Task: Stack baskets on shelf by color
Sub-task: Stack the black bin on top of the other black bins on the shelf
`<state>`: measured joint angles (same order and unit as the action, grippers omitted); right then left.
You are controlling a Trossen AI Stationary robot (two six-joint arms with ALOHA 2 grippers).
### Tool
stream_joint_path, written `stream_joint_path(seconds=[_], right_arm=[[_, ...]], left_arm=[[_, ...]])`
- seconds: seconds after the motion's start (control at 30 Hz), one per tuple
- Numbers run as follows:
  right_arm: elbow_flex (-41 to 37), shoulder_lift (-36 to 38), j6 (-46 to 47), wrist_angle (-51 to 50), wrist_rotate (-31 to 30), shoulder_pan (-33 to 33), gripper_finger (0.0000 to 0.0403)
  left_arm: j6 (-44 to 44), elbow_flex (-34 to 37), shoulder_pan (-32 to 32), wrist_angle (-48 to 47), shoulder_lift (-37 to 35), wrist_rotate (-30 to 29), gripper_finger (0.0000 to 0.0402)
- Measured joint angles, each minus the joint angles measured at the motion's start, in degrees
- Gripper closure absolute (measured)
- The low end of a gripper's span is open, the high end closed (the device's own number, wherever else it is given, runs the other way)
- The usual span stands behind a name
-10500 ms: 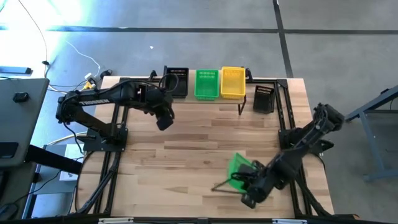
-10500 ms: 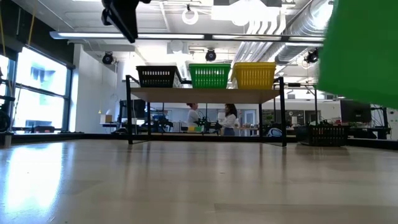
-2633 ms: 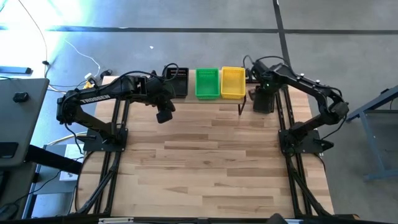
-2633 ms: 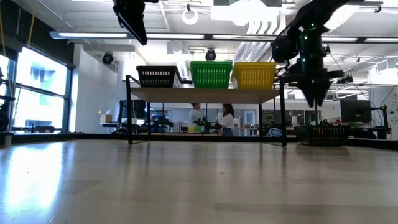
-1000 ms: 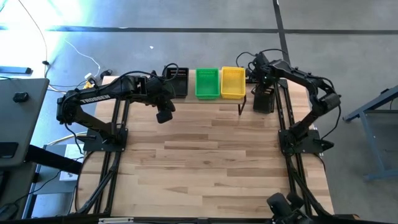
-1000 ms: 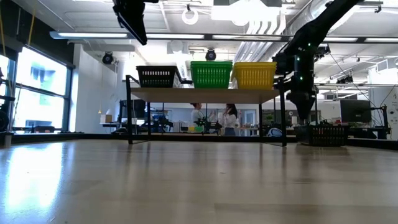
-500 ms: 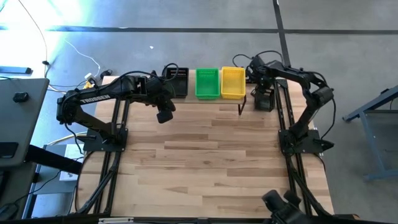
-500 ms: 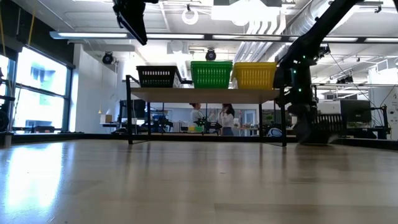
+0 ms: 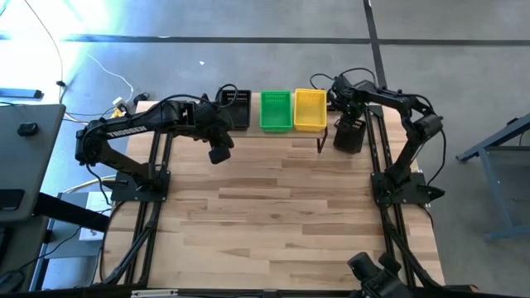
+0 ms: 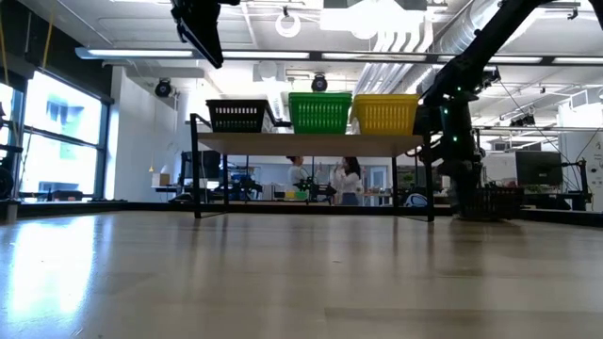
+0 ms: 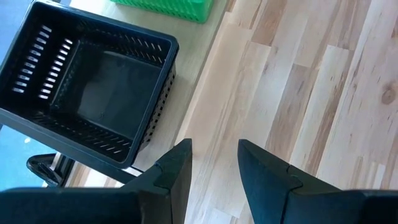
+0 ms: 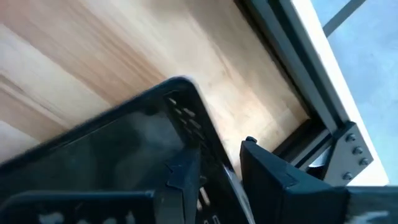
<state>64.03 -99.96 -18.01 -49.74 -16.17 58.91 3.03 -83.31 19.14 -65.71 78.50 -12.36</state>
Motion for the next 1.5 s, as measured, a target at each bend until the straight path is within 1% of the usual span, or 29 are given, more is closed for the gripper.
stream_joint_path(seconds=[0.27, 0.37, 0.5, 0.57, 0.73, 0.83, 0.93, 1.07, 1.27, 1.5], right_arm=[[1.7, 0.0, 0.0, -0.5, 1.3, 0.2, 0.0309], [1.7, -0.8, 0.4, -1.5, 1.5, 0.7, 0.0333], [1.8, -1.6, 1.8, -3.2, 3.2, 1.1, 0.0384], [1.8, -1.2, 2.0, -3.6, 3.0, 0.9, 0.0395], [1.8, 0.8, 1.9, -4.4, 2.3, 0.7, 0.0399], [1.8, 2.6, 2.3, -6.0, 0.0, 0.7, 0.0400], [1.7, 5.1, 3.0, -6.9, -0.6, 0.7, 0.0401], [1.7, 9.2, 5.5, -7.1, -2.4, 0.7, 0.0402], [1.7, 15.6, 8.1, -6.7, -3.6, -0.1, 0.0402], [1.7, 19.3, 14.1, -3.3, -7.7, -1.7, 0.0403]], left_arm=[[0.1, 0.0, 0.0, 0.0, 0.0, 0.0, 0.0282], [0.9, 0.0, 0.0, 0.0, 0.0, 0.0, 0.0282], [0.9, 0.0, 0.0, 0.1, 0.0, 0.0, 0.0282], [0.9, 0.0, 0.0, 0.1, 0.0, 0.0, 0.0282], [0.9, 0.0, 0.0, 0.1, 0.0, 0.0, 0.0282], [0.9, 0.0, 0.0, 0.1, 0.0, 0.0, 0.0282], [0.9, 0.0, 0.0, 0.1, 0.0, 0.0, 0.0282], [0.9, 0.0, 0.0, 0.1, 0.0, 0.0, 0.0282], [0.9, 0.0, 0.0, 0.1, 0.0, 0.0, 0.0282], [0.9, 0.0, 0.0, 0.0, 0.0, 0.0, 0.0282]])
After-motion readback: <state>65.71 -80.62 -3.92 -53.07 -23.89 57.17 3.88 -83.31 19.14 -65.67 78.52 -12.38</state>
